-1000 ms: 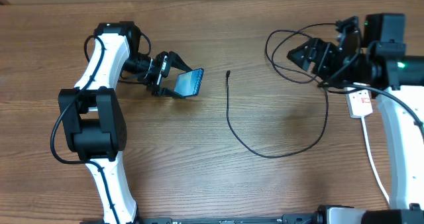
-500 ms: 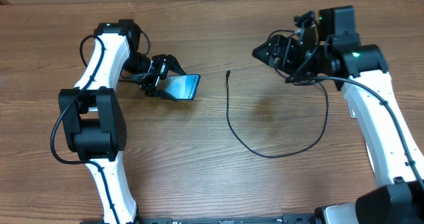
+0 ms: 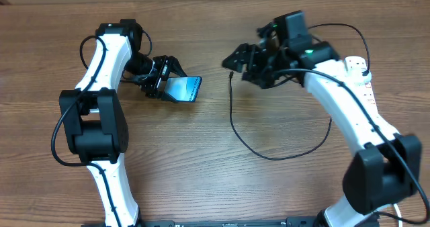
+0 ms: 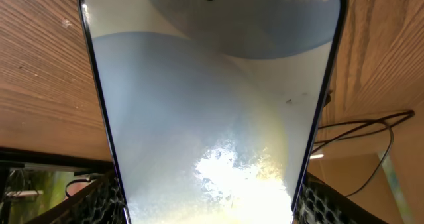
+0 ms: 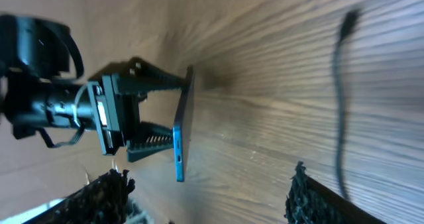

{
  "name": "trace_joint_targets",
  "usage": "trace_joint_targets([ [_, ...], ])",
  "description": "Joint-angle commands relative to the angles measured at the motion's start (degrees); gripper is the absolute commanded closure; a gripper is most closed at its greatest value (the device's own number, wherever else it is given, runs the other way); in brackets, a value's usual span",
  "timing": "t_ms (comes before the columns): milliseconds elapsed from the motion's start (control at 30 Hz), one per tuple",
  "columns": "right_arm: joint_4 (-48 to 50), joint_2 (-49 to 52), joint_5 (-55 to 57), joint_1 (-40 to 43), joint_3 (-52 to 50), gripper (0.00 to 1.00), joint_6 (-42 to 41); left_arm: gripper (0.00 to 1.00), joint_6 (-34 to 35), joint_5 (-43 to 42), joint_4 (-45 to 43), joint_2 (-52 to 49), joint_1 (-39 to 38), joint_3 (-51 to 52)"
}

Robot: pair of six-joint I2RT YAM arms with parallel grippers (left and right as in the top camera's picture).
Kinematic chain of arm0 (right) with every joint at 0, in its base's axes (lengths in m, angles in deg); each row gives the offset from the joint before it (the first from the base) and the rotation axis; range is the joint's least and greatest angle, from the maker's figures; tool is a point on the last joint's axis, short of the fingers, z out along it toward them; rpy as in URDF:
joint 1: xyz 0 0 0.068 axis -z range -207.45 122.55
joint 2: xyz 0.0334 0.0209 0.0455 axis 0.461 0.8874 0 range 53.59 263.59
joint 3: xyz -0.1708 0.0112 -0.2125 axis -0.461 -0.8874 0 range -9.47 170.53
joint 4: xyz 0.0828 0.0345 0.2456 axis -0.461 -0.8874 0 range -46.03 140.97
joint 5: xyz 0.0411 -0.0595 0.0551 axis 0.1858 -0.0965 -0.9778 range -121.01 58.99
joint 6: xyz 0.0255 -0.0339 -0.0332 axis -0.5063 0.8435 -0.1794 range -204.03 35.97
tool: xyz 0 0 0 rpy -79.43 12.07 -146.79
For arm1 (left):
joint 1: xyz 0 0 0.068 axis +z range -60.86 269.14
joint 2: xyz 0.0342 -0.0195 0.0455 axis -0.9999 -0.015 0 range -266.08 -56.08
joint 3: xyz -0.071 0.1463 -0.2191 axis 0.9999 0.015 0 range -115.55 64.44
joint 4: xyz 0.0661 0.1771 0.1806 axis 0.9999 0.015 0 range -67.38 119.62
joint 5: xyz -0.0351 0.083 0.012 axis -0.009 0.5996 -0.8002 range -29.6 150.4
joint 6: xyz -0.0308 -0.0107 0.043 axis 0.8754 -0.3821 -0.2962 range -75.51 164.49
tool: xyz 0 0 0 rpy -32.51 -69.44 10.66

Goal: Plug charger to phone and switch on socket
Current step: 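Grasp the phone's edge with the right gripper beside the left gripper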

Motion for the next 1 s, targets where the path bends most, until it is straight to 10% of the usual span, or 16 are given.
trace_joint_targets([
  [0,1.86,1.44,-0.46,-2.56,-0.31,0.26,-4.66,0.58,0.68,0.76,-0.37,-0.04,-0.07,-1.66],
  [967,12.28,9.44,9.57,-15.19,-0.31,0.49,-16.20,0.57,0.94,0.92,-0.50,-0.04,-0.11,-1.66],
])
